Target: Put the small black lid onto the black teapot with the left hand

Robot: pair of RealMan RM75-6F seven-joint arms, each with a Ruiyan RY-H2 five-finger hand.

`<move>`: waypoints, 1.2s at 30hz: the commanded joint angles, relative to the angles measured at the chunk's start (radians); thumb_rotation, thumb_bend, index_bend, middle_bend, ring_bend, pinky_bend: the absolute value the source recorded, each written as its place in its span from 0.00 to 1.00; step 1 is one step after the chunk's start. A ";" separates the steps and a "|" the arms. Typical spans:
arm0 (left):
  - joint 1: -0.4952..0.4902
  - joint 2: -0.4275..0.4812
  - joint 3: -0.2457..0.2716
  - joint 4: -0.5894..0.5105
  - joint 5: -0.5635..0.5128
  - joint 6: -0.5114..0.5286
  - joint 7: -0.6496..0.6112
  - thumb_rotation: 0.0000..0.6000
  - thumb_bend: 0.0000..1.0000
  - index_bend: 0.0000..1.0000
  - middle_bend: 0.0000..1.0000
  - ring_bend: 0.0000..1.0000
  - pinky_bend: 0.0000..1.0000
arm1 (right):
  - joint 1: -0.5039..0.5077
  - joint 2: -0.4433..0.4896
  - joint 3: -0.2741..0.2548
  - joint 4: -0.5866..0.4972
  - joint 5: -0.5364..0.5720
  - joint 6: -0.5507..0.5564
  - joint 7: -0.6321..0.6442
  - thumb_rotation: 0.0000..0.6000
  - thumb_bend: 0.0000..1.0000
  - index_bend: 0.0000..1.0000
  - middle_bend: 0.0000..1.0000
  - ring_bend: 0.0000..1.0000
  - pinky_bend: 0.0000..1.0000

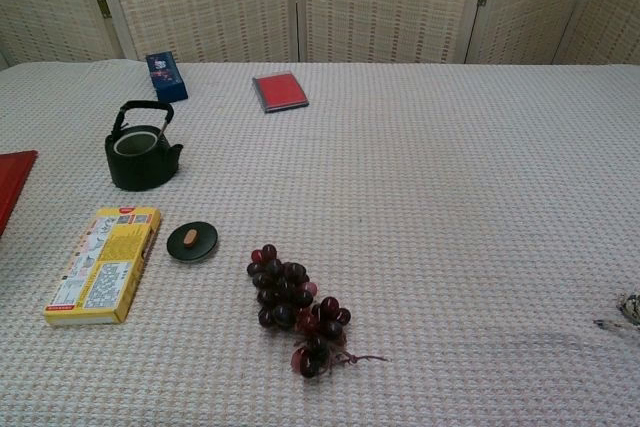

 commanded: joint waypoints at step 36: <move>-0.447 -0.270 -0.025 0.071 -0.372 -0.622 0.409 1.00 0.21 0.23 0.95 0.99 1.00 | 0.009 -0.002 -0.003 0.039 0.022 -0.033 0.038 1.00 0.30 0.13 0.20 0.30 0.08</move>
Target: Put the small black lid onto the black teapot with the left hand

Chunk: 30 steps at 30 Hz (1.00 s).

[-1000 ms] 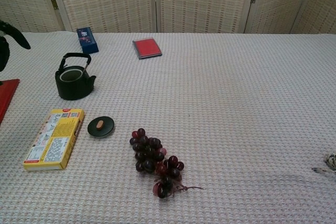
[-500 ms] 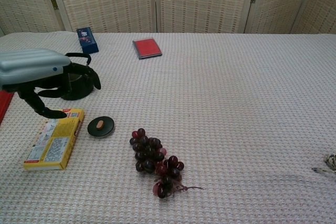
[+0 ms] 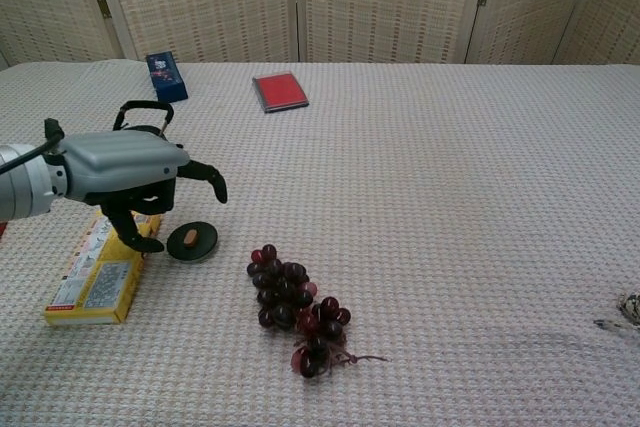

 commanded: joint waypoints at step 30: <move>-0.029 -0.102 0.043 0.115 -0.082 0.051 -0.010 1.00 0.21 0.37 0.96 1.00 1.00 | -0.017 -0.015 -0.005 0.038 0.008 0.013 0.036 1.00 0.30 0.13 0.20 0.30 0.08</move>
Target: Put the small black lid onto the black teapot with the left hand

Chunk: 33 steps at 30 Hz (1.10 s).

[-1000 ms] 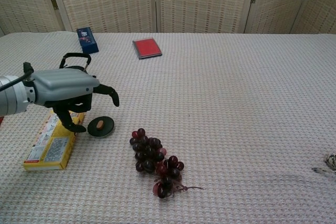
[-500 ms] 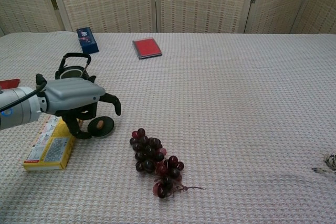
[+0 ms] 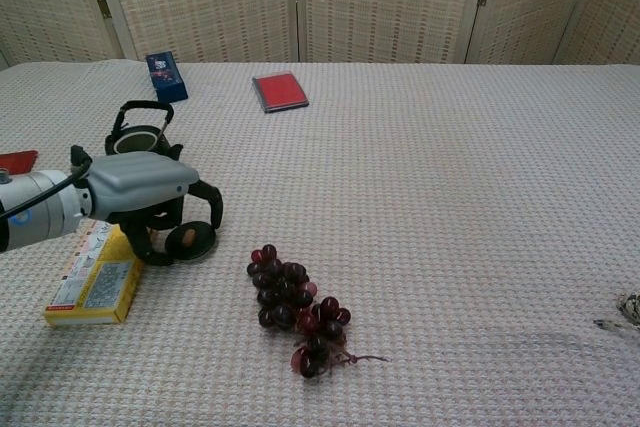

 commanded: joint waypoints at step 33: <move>-0.065 0.126 -0.133 0.012 -0.159 0.010 -0.055 1.00 0.32 0.45 0.96 1.00 1.00 | -0.008 -0.005 -0.001 0.007 0.001 0.005 0.004 1.00 0.30 0.13 0.20 0.30 0.08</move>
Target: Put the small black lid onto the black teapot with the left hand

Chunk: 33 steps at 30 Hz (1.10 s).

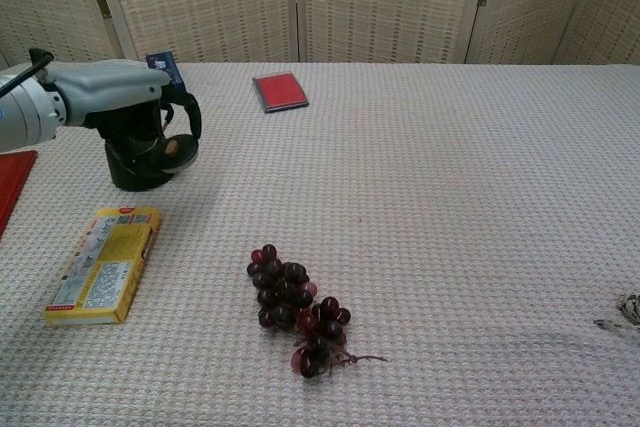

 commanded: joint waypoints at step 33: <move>-0.110 -0.018 0.018 0.226 -0.379 -0.123 0.118 1.00 0.31 0.41 0.96 1.00 1.00 | -0.006 0.003 0.002 -0.007 0.008 -0.006 -0.007 1.00 0.30 0.13 0.20 0.31 0.10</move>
